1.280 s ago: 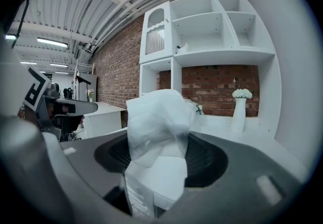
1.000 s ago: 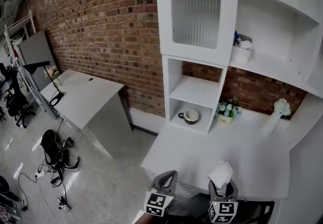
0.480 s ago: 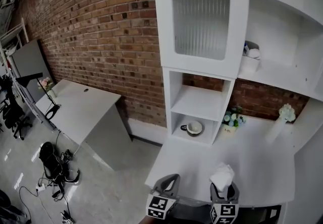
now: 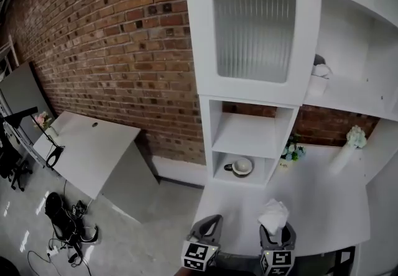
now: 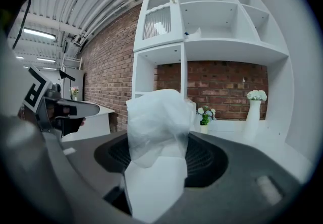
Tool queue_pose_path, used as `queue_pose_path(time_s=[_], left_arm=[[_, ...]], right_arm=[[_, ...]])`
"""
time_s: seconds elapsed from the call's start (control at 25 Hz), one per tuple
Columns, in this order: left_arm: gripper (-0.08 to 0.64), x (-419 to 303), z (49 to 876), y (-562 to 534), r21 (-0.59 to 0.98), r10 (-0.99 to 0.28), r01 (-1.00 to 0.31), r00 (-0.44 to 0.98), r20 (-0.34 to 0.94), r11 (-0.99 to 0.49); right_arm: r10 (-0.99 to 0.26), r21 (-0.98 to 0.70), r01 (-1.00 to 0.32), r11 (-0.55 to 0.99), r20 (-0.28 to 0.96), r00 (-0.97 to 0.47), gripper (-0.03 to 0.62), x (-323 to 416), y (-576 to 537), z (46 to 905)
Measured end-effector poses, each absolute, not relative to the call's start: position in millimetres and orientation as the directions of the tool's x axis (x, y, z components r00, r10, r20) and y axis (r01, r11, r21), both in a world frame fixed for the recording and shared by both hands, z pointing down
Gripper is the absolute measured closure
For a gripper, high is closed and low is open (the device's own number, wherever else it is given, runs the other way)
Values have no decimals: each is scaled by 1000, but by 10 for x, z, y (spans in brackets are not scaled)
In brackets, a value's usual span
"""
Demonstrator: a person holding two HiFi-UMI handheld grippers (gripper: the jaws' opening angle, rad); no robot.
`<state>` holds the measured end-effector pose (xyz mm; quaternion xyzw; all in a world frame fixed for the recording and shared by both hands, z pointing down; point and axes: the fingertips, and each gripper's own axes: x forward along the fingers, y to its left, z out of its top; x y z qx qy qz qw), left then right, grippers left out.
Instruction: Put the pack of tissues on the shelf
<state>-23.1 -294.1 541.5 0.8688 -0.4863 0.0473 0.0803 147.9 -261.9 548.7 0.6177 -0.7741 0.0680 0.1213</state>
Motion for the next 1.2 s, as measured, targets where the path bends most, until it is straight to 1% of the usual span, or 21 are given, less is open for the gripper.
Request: queue_pose_path(time_s=[0.16,0.32,0.56,0.76,1.04,1.2], left_arm=[[548,-354,5434,-3122,81,-819,-835,549,164,-544],[548,-513,5496,-3287,87,-806,-825,564,179,-558],[548,-641,5437,-3489,98,-800,-816,578,163,-570],[548,-703,5486,-3582,104,-795,-816,578,185,-569],[548,-624,5446,-3653,114,-768,-788,615,178,-605],[548,-662,5469,-3726,112,-781,-803,595,188,-585]], right_arm=[[-948,49,-980,192,268,-172,314,1375,-2792,5444],[-959,52,-983,174,236,-157,314,1260,-3039,5339],[-969,96,-978,184,187,-163,313,1106,-3473,4965],[-977,92,-979,181,129,-169,311,1049,-3870,4612],[-979,113,-977,178,120,-165,310,1054,-4428,4284],[-980,113,-979,172,125,-158,310,1050,-4660,4214]])
